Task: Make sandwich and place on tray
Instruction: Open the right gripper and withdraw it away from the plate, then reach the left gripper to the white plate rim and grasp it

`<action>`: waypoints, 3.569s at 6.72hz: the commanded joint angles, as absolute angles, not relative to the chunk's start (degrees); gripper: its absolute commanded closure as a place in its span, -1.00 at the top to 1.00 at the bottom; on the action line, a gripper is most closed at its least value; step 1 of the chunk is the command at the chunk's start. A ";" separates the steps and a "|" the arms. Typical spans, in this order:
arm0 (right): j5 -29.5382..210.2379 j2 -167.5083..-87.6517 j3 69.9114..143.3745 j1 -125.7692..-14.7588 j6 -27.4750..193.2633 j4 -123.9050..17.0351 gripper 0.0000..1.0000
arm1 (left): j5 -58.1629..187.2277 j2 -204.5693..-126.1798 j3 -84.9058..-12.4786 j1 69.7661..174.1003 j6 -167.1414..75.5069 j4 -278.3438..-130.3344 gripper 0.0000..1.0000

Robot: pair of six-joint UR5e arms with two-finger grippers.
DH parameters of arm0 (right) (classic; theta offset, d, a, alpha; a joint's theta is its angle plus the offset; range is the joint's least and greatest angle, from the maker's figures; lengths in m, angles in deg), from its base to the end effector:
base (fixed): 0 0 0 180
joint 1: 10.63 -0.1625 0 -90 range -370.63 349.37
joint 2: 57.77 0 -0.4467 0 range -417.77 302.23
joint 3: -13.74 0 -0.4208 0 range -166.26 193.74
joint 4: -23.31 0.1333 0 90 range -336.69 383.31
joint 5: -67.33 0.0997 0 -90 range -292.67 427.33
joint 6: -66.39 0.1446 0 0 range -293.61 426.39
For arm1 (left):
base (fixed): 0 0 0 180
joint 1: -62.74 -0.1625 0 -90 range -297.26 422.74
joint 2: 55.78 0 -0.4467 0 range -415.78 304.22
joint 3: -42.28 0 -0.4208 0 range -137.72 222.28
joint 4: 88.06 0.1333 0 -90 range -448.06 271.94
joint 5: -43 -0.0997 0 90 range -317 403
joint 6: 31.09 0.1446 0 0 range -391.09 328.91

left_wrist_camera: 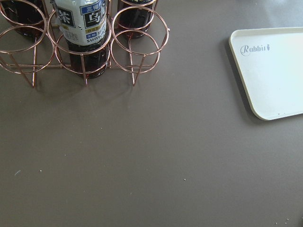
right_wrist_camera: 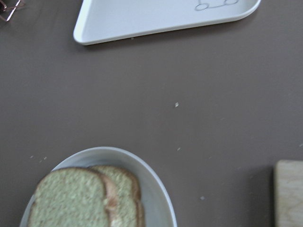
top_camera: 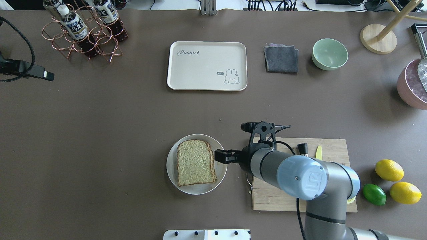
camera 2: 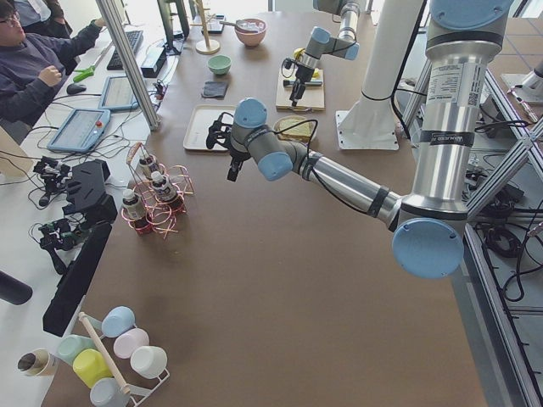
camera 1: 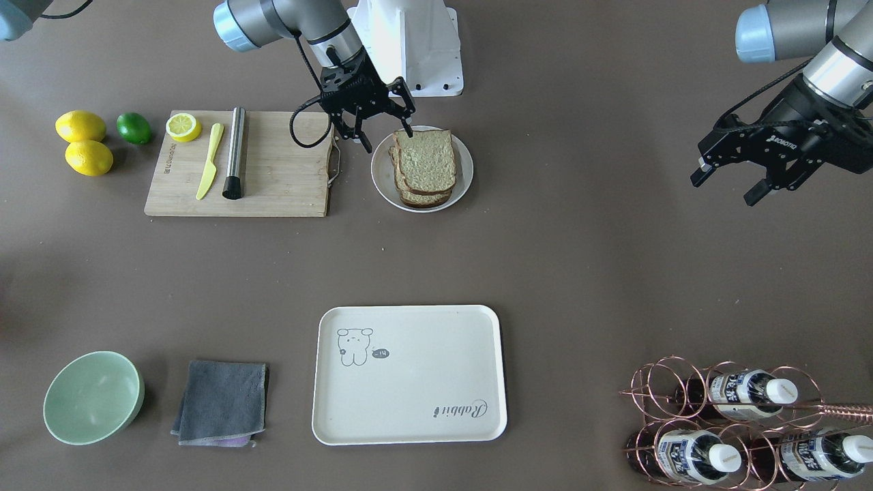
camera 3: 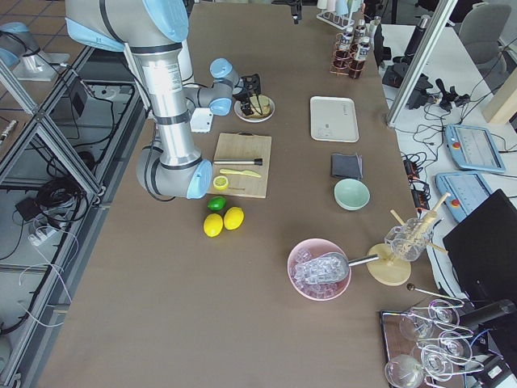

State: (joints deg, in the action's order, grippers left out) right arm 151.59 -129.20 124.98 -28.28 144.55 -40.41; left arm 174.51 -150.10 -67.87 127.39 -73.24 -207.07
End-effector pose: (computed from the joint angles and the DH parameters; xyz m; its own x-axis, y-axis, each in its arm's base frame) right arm -0.5626 -0.3341 0.2837 0.4578 -0.0686 0.8864 -0.3013 0.9261 0.2272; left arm 0.2072 -0.5248 0.4179 0.5036 0.2337 -0.8317 0.1122 0.9369 0.3311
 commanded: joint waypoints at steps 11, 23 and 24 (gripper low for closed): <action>195.11 -153.04 124.22 -99.98 62.81 -77.90 1.00 | 154.63 -161.33 -67.41 97.82 -103.67 -207.06 0.94; 194.51 -155.59 121.40 -100.46 62.79 -77.94 1.00 | 146.45 -164.41 -59.77 84.18 -106.50 -212.86 -0.20; 194.51 -155.59 121.14 -100.46 62.79 -77.85 1.00 | 146.45 -164.50 -59.76 84.18 -106.50 -212.86 -0.26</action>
